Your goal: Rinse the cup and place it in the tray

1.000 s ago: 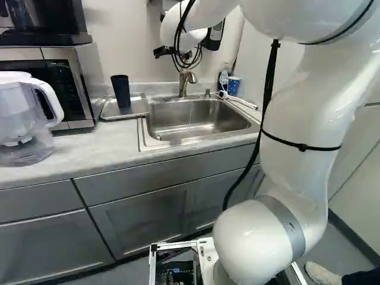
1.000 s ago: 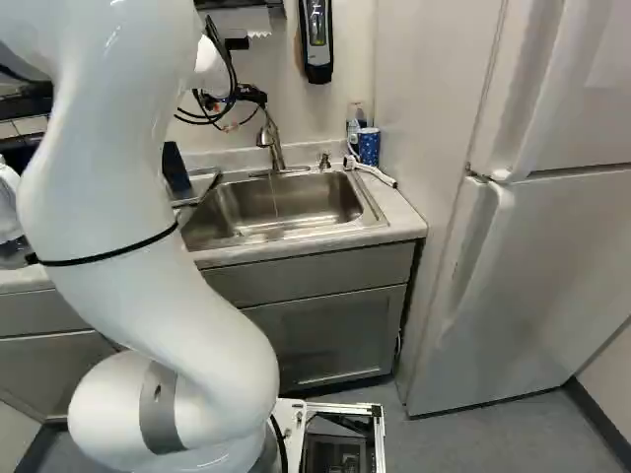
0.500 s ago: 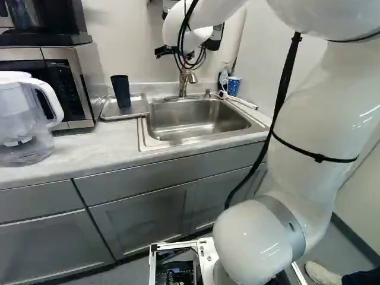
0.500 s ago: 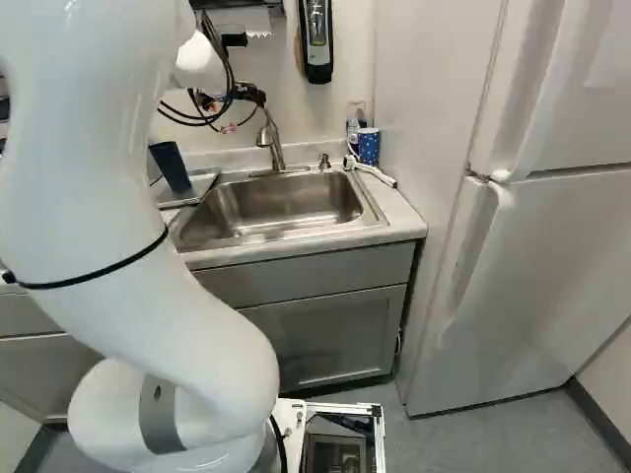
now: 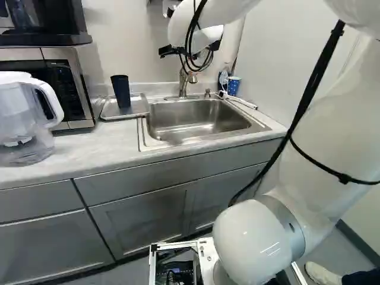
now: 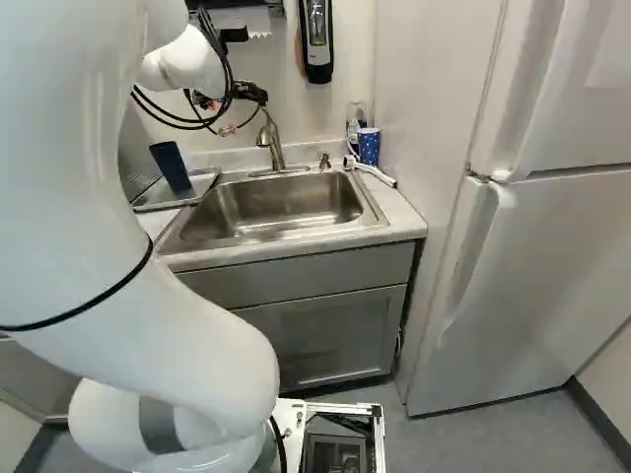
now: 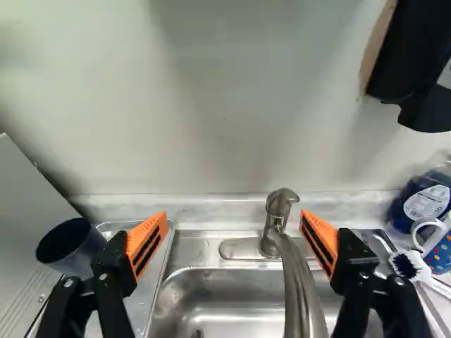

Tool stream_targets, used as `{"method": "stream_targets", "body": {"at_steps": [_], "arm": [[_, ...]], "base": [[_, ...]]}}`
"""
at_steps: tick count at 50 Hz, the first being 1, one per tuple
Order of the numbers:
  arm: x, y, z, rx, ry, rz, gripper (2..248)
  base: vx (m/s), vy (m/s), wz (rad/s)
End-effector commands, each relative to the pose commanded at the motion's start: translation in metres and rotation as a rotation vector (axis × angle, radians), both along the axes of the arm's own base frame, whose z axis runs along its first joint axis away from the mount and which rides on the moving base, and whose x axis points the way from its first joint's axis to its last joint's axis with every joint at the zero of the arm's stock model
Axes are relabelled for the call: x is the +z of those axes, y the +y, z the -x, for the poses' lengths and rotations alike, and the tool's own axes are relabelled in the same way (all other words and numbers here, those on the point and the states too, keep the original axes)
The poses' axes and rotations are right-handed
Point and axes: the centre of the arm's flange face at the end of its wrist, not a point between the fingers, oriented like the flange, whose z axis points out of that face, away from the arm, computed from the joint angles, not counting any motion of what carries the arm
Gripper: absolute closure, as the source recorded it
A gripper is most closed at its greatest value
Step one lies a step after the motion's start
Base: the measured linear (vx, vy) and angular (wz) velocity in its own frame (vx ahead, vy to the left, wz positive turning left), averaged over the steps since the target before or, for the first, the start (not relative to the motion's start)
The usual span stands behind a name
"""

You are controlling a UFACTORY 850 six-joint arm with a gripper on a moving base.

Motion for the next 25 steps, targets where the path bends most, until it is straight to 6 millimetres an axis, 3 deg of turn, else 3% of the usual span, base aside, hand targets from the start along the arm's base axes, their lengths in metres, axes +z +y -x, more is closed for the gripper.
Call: {"method": "stream_targets", "body": {"at_steps": [25], "arm": [[-0.004,-0.035,0.039,-0.056,0.021,0.005,3]], "base": [[0.000,0.000,0.000]]}}
